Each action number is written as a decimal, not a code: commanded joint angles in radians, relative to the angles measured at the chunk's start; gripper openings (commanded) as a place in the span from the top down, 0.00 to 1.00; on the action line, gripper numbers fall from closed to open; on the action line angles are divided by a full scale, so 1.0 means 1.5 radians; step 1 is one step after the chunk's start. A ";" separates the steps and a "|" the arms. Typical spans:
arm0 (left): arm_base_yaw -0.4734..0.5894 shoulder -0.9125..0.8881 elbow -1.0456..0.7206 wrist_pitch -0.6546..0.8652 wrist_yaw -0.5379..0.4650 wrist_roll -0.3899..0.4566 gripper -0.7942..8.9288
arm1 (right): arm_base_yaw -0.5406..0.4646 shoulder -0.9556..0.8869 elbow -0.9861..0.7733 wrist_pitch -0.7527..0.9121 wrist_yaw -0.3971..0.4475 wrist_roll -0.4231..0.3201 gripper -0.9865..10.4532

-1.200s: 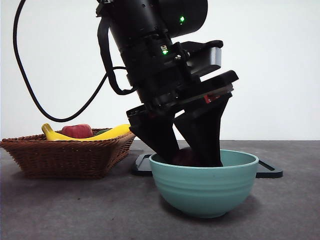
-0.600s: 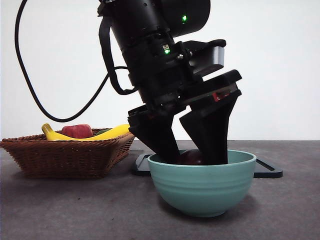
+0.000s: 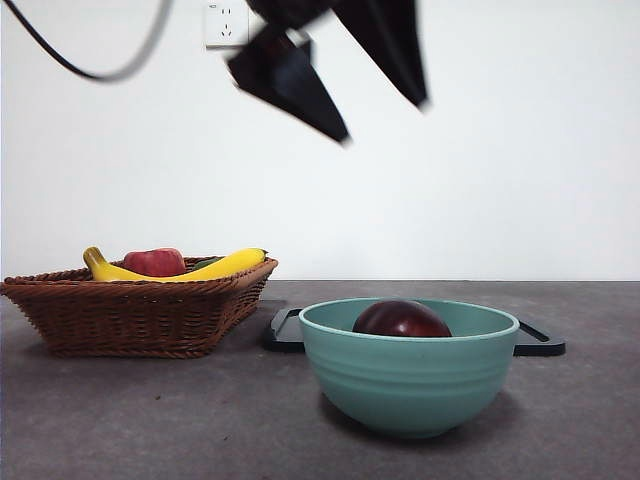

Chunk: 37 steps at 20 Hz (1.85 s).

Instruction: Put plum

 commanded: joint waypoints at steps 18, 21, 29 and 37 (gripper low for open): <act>0.153 -0.466 -0.333 -0.047 0.190 -0.078 0.50 | 0.003 0.003 0.012 0.006 0.005 0.005 0.59; 0.153 -0.484 -0.351 -0.062 0.210 -0.080 0.50 | 0.003 0.003 0.011 0.001 0.005 0.005 0.59; 0.153 -0.484 -0.351 -0.061 0.211 -0.089 0.50 | 0.003 0.005 0.011 -0.014 0.005 0.009 0.59; 0.153 -0.484 -0.351 -0.051 0.211 -0.092 0.50 | 0.070 0.100 -0.036 0.052 0.014 0.054 0.59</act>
